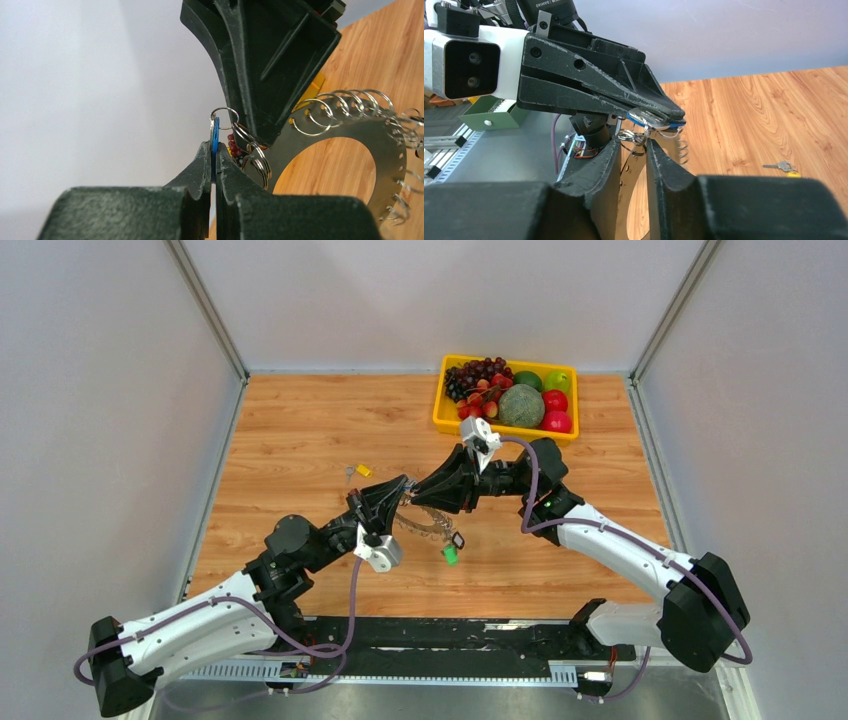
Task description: Remove the keys from the keyring
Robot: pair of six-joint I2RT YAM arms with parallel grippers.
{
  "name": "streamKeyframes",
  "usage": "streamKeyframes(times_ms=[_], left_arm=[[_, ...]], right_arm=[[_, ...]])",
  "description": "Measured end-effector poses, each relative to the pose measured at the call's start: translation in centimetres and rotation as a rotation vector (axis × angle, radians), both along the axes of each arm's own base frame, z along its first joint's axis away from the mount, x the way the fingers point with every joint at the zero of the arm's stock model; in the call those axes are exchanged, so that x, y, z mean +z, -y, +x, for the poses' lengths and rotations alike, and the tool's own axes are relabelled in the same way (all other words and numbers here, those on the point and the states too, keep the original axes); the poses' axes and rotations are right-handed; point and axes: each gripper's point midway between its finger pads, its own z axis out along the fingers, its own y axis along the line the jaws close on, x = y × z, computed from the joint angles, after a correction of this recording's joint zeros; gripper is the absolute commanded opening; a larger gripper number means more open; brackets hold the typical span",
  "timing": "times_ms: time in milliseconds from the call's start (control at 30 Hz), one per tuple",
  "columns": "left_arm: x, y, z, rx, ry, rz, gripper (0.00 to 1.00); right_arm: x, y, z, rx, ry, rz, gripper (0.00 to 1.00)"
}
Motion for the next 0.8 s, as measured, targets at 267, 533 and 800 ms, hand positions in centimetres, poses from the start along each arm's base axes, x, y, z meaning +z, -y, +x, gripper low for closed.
streamKeyframes(times_ms=[267,533,800], left_arm=[[0.0,0.0,-0.3,-0.012,0.001,-0.004,0.0],[-0.1,-0.2,-0.2,-0.001,0.0,-0.005,0.0],[-0.3,-1.0,0.4,0.052,0.007,-0.037,0.0]], right_arm=[[0.3,0.1,-0.1,0.009,0.0,0.008,0.02],[0.2,0.1,0.0,0.001,-0.003,0.007,0.0],[0.2,-0.2,0.7,-0.016,-0.043,-0.014,0.0]])
